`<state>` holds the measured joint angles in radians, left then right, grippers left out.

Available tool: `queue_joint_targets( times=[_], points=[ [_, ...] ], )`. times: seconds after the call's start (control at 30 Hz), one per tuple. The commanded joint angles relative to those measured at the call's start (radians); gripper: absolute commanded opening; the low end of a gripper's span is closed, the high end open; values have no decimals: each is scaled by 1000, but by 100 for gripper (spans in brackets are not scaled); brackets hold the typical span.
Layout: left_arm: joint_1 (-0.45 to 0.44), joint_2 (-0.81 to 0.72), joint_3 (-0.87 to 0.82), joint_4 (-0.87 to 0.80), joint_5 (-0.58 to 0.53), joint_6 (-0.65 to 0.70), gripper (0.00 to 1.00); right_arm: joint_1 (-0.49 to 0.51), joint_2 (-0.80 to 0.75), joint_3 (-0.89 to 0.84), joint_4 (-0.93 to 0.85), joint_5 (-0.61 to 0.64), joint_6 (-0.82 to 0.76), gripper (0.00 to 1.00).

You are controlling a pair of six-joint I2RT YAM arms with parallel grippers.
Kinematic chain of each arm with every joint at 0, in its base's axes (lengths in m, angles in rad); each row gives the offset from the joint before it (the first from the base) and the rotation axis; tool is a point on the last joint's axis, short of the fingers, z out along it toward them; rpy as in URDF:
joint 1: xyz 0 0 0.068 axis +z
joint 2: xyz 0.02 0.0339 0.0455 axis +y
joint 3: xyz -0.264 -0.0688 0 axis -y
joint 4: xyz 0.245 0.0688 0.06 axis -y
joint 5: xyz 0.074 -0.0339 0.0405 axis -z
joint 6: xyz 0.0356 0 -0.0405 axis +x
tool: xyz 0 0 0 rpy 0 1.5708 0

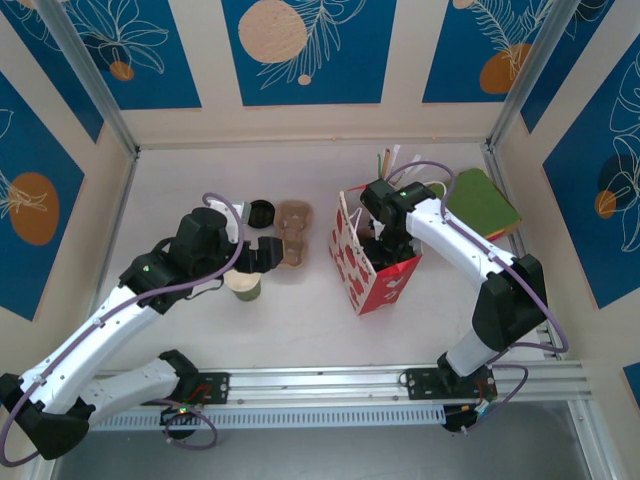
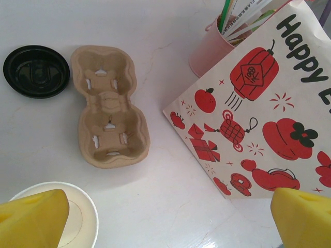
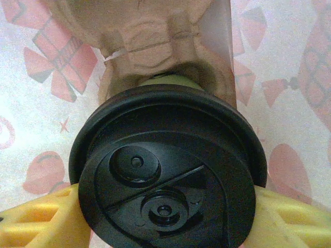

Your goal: Pack the takeout coffee

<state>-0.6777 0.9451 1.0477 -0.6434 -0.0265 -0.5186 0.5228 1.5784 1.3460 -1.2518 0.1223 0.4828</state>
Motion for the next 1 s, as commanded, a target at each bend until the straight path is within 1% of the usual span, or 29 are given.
queue_joint_targets(
  times=[0.0, 0.97],
  points=[
    [11, -9, -5, -5, 14, -6, 100, -6, -6, -23, 2, -7, -13, 65],
    [11, -6, -2, -1, 19, -4, 100, -10, 4, -33, 20, -13, -16, 65]
  ],
)
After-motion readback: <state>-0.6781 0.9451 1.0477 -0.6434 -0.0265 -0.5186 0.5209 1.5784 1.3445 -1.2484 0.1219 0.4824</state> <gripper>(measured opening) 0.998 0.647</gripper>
